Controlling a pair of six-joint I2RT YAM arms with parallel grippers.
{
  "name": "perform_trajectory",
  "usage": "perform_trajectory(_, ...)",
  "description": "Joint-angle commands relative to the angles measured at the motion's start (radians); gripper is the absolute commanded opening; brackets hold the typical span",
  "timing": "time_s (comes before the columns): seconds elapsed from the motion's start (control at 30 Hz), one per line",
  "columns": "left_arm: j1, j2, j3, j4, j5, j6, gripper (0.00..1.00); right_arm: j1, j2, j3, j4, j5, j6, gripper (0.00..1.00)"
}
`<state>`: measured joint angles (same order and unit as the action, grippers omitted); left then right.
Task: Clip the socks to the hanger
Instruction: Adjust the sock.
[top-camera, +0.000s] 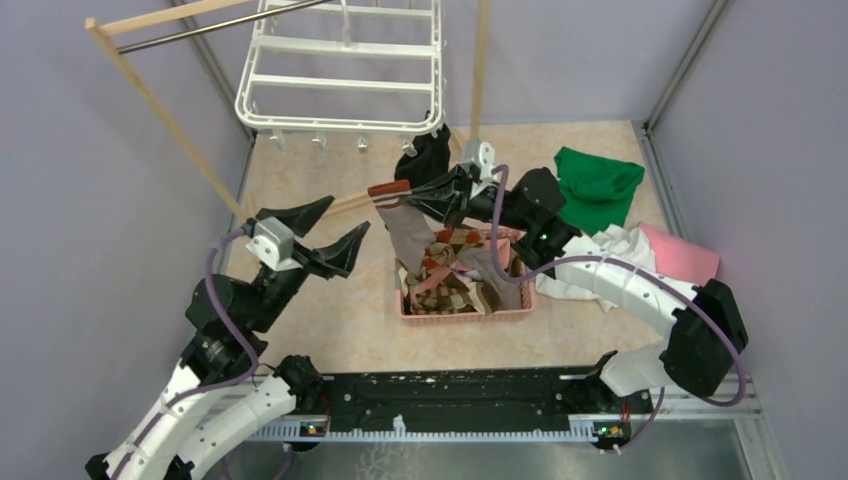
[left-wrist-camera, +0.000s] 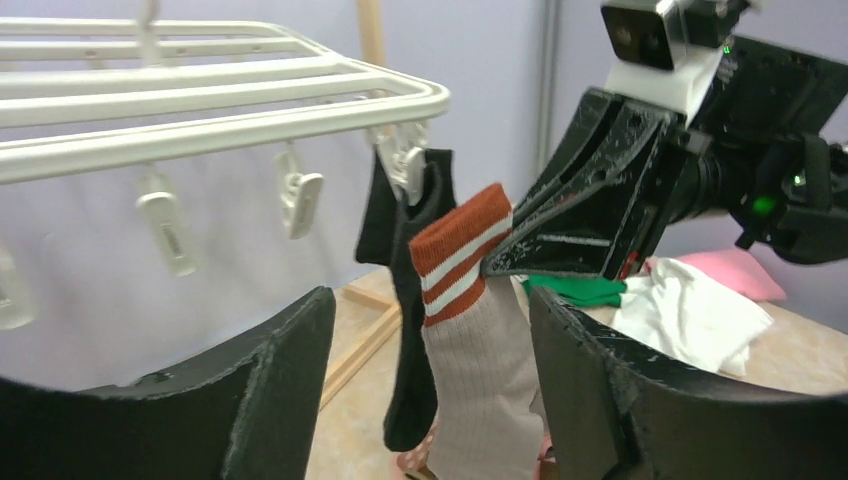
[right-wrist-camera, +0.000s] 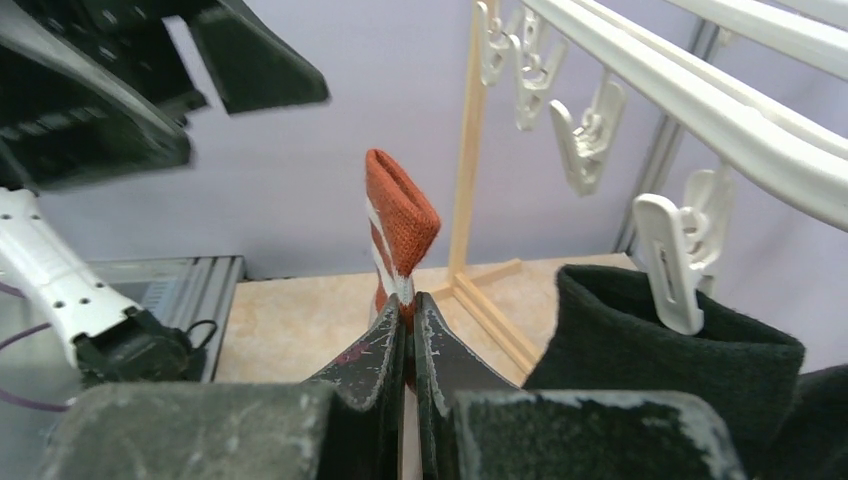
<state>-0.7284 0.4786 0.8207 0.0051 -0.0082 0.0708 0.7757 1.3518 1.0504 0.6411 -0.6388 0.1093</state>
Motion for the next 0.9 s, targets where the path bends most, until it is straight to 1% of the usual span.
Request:
perform_trajectory(0.0, -0.005, -0.012, 0.124, -0.183, -0.152, -0.008, 0.82, 0.002, 0.066, 0.094, 0.015, 0.056, -0.061, 0.0)
perform_trajectory(0.1, -0.005, 0.015, 0.174, -0.212, -0.2, -0.049, 0.96, 0.024, 0.1, 0.127, 0.011, 0.099, -0.102, 0.0)
perform_trajectory(0.13, -0.006, 0.028, 0.187, -0.216, -0.208, -0.062, 0.99, 0.034, 0.111, 0.134, 0.008, 0.116, -0.119, 0.0)
perform_trajectory(0.27, -0.005, 0.091, 0.23, -0.22, -0.209, -0.069, 0.99, 0.048, 0.151, 0.154, 0.003, 0.193, -0.14, 0.0)
perform_trajectory(0.4, -0.005, 0.147, 0.275, -0.217, -0.136, -0.013, 0.99, 0.044, 0.162, 0.161, 0.004, 0.231, -0.155, 0.0)
perform_trajectory(0.5, -0.005, 0.182, 0.29, -0.202, -0.078, 0.018, 0.99, 0.035, 0.163, 0.154, 0.011, 0.233, -0.154, 0.0)
perform_trajectory(0.6, -0.004, 0.213, 0.288, -0.181, -0.034, 0.016, 0.99, 0.026, 0.16, 0.145, 0.017, 0.237, -0.155, 0.0)
perform_trajectory(0.77, 0.004, 0.256, 0.286, -0.142, 0.002, -0.01, 0.99, 0.004, 0.151, 0.125, 0.021, 0.239, -0.15, 0.0)
perform_trajectory(0.87, 0.043, 0.3, 0.317, -0.151, 0.072, -0.041, 0.99, -0.001, 0.14, 0.106, 0.028, 0.232, -0.146, 0.0)
